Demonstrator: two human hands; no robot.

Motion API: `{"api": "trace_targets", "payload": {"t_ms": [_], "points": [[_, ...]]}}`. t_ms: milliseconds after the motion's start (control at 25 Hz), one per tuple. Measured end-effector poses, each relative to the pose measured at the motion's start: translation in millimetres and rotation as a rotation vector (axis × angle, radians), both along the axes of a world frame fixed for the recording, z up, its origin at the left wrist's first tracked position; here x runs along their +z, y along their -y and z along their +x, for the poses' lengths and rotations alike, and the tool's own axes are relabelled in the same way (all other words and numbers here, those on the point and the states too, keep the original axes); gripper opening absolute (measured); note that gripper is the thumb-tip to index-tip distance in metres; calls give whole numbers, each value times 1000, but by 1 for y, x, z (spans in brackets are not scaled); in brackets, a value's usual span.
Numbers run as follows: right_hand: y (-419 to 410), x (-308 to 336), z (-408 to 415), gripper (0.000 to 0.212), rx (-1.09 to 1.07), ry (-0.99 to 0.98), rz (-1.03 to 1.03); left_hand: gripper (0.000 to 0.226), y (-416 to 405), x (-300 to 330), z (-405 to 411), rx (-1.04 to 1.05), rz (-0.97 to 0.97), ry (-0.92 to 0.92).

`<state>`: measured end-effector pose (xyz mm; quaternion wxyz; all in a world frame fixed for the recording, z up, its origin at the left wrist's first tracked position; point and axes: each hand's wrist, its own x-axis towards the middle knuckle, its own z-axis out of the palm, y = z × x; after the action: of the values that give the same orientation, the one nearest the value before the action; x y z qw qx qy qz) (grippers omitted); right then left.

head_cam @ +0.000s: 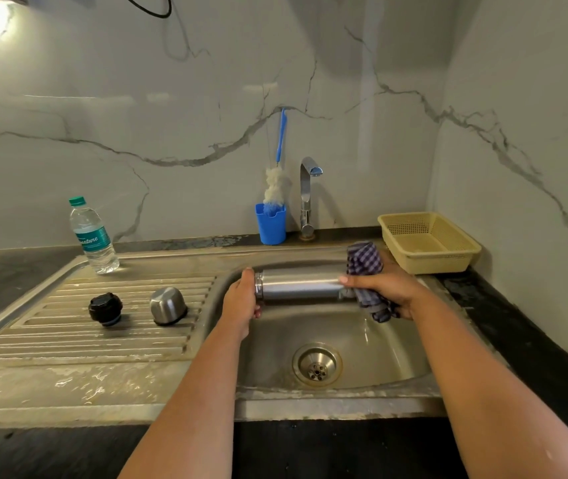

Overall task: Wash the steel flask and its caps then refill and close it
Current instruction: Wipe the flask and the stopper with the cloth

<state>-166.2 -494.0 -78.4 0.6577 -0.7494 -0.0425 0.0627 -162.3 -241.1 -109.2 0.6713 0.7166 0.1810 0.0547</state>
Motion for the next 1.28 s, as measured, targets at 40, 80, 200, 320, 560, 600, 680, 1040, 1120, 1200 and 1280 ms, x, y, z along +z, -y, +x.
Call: {"api": "trace_targets", "payload": {"t_ms": [40,80,200,320,560,600,680,1040,1120,1200,1280], "points": [[2,0,1,74,5,-8,-35,49,0,2,-1,-24,12,-12],[3,1,2,72,1,-5,-25,53,-2,3,-2,-64,38,-25],[11,3,7,79,-62,55,45,94,-6,7,-2,-180,309,-39],[12,13,4,81,-128,242,-208,131,-1,7,-2,-170,785,147],[-12,26,-14,74,-12,660,-681,100,51,-2,-1,-456,1143,575],[-15,23,-12,73,20,688,-727,88,52,-7,0,-474,1111,566],[-19,19,-8,82,45,640,-727,75,48,-15,2,-439,1100,559],[-40,-4,-5,97,-240,553,-907,67,33,-28,11,-235,1089,543],[-51,1,-9,94,-228,715,-946,64,31,-27,11,-186,1029,554],[-57,4,-13,89,-176,828,-867,60,30,-24,8,-158,985,573],[-59,3,-12,90,-154,927,-896,59,30,-21,6,-157,973,597]]}}
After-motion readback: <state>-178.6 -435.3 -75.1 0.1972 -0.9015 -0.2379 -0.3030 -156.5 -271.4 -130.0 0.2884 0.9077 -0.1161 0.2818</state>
